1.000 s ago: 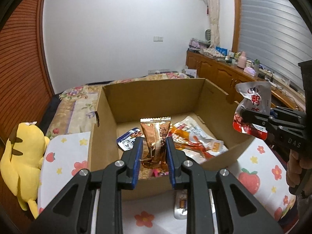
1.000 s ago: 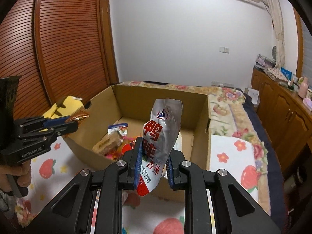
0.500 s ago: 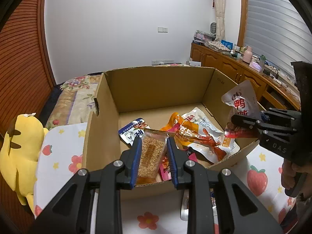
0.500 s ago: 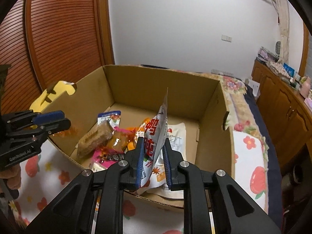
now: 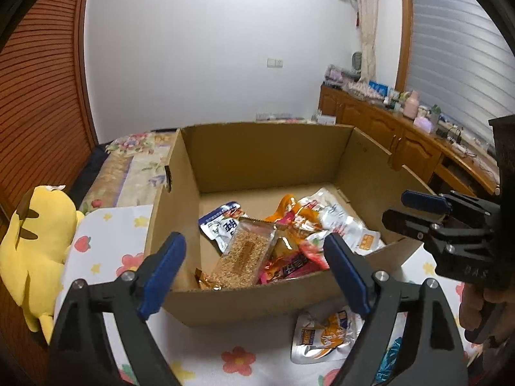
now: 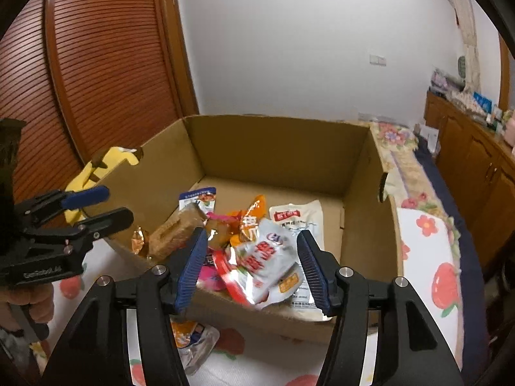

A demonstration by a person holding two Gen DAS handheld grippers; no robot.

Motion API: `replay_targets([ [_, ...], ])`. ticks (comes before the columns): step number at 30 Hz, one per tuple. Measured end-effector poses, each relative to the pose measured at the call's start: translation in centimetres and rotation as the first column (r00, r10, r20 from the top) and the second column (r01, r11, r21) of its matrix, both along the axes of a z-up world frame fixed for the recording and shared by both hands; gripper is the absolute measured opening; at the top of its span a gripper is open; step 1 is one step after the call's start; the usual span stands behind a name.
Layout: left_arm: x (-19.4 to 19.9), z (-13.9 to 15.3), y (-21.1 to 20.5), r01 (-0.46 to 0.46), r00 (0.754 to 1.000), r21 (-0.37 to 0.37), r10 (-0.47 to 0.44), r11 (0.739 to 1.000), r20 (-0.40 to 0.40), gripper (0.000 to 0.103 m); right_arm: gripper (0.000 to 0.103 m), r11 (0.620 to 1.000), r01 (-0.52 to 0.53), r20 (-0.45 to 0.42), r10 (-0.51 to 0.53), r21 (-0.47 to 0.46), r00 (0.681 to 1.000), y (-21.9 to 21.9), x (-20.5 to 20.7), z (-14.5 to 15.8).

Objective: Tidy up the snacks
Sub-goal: 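Carry both packets over the box and open both grippers to drop them, then move both tools back toward the silver packet and blue candy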

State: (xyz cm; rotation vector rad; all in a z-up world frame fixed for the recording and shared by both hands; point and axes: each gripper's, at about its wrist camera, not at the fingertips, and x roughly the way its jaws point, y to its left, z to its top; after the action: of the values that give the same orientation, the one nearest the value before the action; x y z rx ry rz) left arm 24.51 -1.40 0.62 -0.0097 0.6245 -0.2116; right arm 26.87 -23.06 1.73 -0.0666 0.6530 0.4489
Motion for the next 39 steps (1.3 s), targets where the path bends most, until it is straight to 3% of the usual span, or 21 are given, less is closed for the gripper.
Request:
replay_targets([
  [4,-1.3,0.1,-0.3,0.008,1.000,0.032,-0.009,0.999,0.027,0.088,0.063,1.000,-0.005,0.049,0.005,-0.005,0.999,0.2,-2.0,0.7],
  [9,-3.5,0.1,-0.2,-0.008,0.997,0.043,0.004,0.999,0.078,0.098,0.092,0.999,0.004,0.105,-0.008,0.039,0.994,-0.5,-5.2,1.4],
  [14,-5.3,0.0,0.1,-0.015,0.995,0.025,0.013,1.000,0.100,0.098,0.103,0.999,0.026,0.145,-0.031,0.037,0.989,-1.2,-7.8,0.9],
  [24,-7.7,-2.2,0.9,-0.031,0.996,-0.016,0.032,0.999,0.080,0.098,0.103,0.998,0.055,0.114,-0.057,0.023,0.992,-2.6,-11.0,-1.9],
  [39,-8.9,-6.7,1.2,-0.028,0.999,-0.002,0.028,1.000,-0.022,0.098,0.096,1.000,-0.006,-0.085,0.005,-0.009,0.996,-2.3,-12.6,-7.7],
])
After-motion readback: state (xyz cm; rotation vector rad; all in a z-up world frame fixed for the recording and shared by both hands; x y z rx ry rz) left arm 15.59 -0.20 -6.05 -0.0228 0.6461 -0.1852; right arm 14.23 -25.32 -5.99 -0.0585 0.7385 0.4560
